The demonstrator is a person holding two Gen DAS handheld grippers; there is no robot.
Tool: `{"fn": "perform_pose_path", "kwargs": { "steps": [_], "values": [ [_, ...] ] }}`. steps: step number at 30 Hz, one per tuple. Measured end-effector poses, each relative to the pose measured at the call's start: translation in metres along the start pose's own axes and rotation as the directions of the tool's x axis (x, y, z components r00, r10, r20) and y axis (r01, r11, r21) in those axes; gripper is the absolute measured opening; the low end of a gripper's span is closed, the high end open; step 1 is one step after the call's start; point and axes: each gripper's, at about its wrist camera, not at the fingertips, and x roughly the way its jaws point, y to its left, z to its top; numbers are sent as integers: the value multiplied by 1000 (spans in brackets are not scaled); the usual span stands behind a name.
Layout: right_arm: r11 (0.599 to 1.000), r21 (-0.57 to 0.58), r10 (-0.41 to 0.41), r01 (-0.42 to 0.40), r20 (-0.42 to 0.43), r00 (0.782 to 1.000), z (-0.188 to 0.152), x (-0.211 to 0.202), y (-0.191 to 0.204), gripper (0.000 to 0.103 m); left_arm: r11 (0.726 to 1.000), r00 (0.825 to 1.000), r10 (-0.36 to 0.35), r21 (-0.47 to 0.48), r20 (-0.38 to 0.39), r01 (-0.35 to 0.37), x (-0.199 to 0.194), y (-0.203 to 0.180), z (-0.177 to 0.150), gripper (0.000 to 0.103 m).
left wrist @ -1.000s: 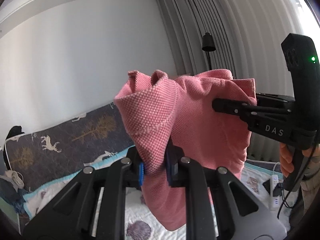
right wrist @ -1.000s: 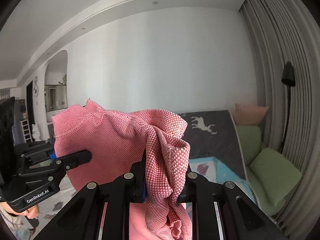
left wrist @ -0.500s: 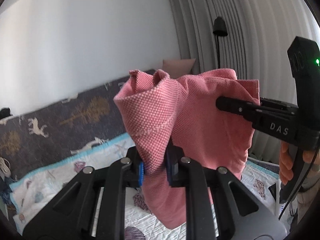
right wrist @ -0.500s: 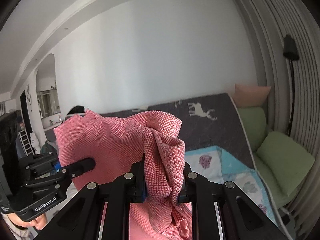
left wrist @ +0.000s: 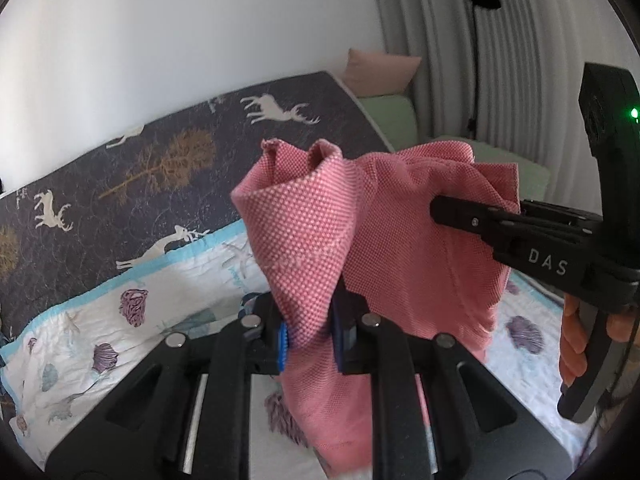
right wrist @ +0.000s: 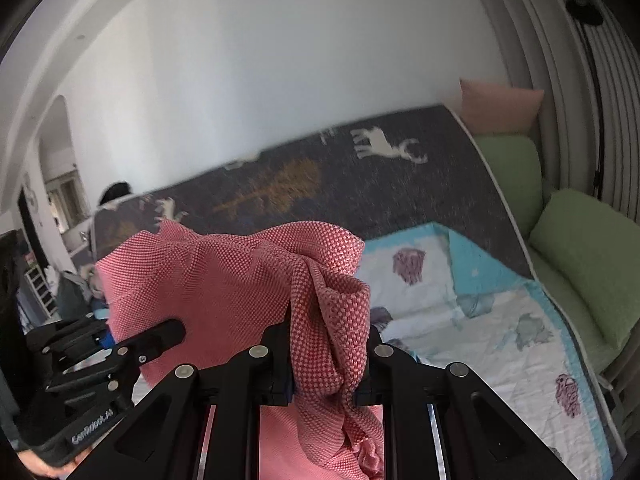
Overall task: Fold small clothes
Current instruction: 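Place the folded sweatshirt on the clothes stack with both grippers and release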
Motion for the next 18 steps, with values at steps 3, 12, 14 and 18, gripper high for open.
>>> {"fn": "perform_pose_path", "kwargs": {
  "steps": [3,12,14,18],
  "values": [
    [1000,2,-21,21,-32,999,-5,42,-5,18,999,998,35,-27,-43,-36,46,12,-11,19],
    [968,-139,-232,211,-155,960,-59,160,-14,52,976,956,211,-11,-203,-218,157,38,-67,24],
    [974,-121,-214,193,-201,956,-69,170,-23,59,979,965,193,-35,-179,-202,166,43,-80,24],
    [990,-1,-139,143,-233,963,-77,173,-47,65,980,978,140,-120,-155,-159,169,50,-94,24]
  ]
}}
